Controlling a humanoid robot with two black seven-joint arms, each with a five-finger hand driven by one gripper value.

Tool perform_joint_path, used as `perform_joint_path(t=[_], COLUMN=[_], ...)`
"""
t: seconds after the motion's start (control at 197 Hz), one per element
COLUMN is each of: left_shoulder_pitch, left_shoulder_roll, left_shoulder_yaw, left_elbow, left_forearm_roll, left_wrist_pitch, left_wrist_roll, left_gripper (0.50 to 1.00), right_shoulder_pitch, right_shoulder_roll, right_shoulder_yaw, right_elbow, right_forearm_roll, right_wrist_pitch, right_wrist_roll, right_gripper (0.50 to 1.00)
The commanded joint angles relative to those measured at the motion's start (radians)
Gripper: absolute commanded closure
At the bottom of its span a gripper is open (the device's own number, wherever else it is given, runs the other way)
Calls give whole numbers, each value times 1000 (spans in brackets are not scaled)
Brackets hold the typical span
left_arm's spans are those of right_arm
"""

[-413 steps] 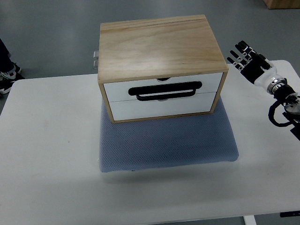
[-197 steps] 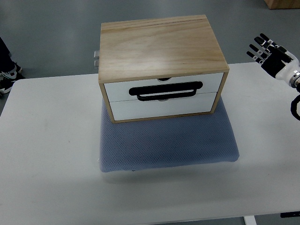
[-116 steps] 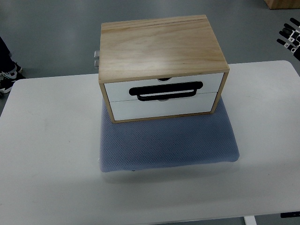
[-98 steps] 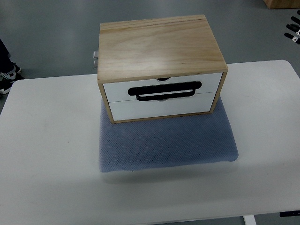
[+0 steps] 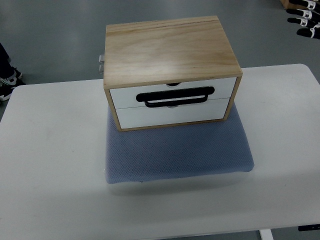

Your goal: Open wood drawer with right hand

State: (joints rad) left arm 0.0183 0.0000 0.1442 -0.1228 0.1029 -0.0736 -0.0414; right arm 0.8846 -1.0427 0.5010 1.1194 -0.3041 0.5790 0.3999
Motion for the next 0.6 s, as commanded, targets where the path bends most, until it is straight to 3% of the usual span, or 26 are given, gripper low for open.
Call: perform_joint_path(t=[0.0, 0.132, 0.315, 0.595], left_shoulder_pitch=[0, 0, 0, 0], left_shoulder_roll=[0, 0, 0, 0], left_shoulder_yaw=[0, 0, 0, 0], left_elbow=[0, 0, 0, 0], left_forearm_roll=[0, 0, 0, 0], left_wrist_pitch=[0, 0, 0, 0], left_wrist_roll=[0, 0, 0, 0], left_gripper=[500, 500, 500, 500], right_shoulder_pitch=[28, 103, 240, 491], right_shoulder_roll=[-77, -100, -88, 76], right_shoulder_yaw=[-50, -136, -294, -564], right_elbow=[135, 261, 323, 342], right_forearm_roll=[-93, -199, -262, -282], right_wrist_pitch=[-2, -2, -2, -39], right_wrist_roll=[31, 71, 71, 63], right_gripper=[558, 558, 558, 558])
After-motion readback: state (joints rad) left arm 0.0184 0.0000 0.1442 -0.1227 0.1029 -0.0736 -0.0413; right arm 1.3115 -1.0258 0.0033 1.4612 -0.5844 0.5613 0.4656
